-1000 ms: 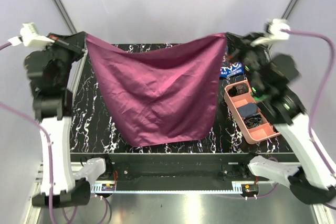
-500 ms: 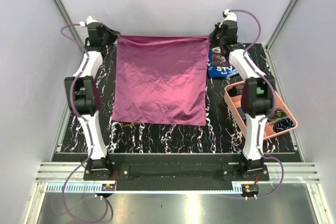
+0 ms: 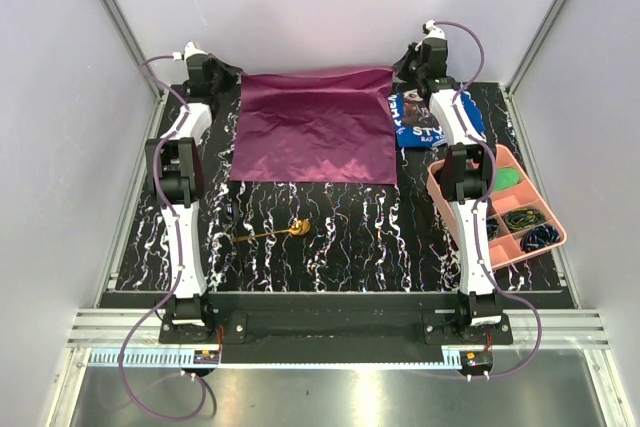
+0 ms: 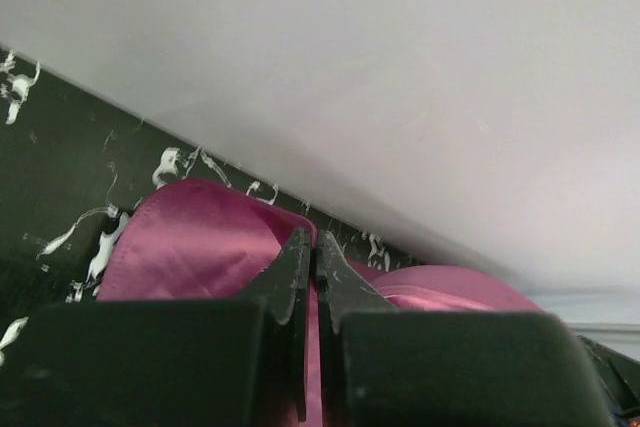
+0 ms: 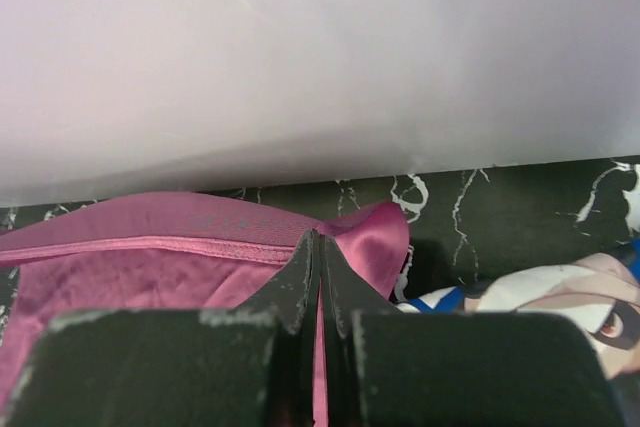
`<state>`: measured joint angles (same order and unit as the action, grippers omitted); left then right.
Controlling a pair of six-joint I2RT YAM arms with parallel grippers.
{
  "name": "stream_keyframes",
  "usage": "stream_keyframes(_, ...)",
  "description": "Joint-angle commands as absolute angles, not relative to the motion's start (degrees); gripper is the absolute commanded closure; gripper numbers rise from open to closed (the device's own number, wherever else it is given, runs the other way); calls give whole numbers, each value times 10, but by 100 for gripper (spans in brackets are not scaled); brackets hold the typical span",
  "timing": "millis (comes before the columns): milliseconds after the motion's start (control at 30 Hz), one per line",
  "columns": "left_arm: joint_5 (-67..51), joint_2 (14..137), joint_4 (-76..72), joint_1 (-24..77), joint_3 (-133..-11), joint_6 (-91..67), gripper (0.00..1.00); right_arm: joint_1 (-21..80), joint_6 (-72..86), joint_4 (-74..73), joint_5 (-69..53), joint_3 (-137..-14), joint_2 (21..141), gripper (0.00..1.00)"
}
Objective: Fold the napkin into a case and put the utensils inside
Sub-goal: Flatten out the crumpled napkin at the center of the board.
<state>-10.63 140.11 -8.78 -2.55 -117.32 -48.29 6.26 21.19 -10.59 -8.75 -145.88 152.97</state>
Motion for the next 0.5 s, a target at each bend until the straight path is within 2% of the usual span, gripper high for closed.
stream_keyframes(0,-85,1407,-165,-29,-1204,-483,98,64,236,-98,-99,-1499,1550,100)
stream_keyframes(167,-65,1437,-190,-27,-1226,-490,94,64,240,-90,-66,-1540,1587,94)
stream_keyframes(200,-55,1443,-185,-27,-1243,-491,83,62,243,-89,-64,-1549,1593,90)
stream_keyframes(233,-48,1453,-169,-27,-1252,-496,71,62,246,-87,-61,-1566,1597,75)
stream_keyframes(300,-34,1459,-143,-27,-1281,-491,41,62,244,-87,-40,-1586,1607,56)
stream_keyframes(333,-29,1456,-100,-28,-1288,-486,36,62,242,-108,-33,-1595,1610,50)
stream_keyframes(367,-26,1449,-79,-27,-1290,-476,31,62,239,-128,-26,-1605,1603,48)
stream_keyframes(400,-17,1437,-56,-27,-1286,-447,15,62,231,-147,-19,-1603,1594,45)
stream_keyframes(433,-7,1404,-2,-23,-1278,-432,11,62,227,-179,-9,-1590,1560,34)
stream_keyframes(467,-1,1381,25,-20,-1264,-416,9,62,225,-189,-7,-1567,1537,31)
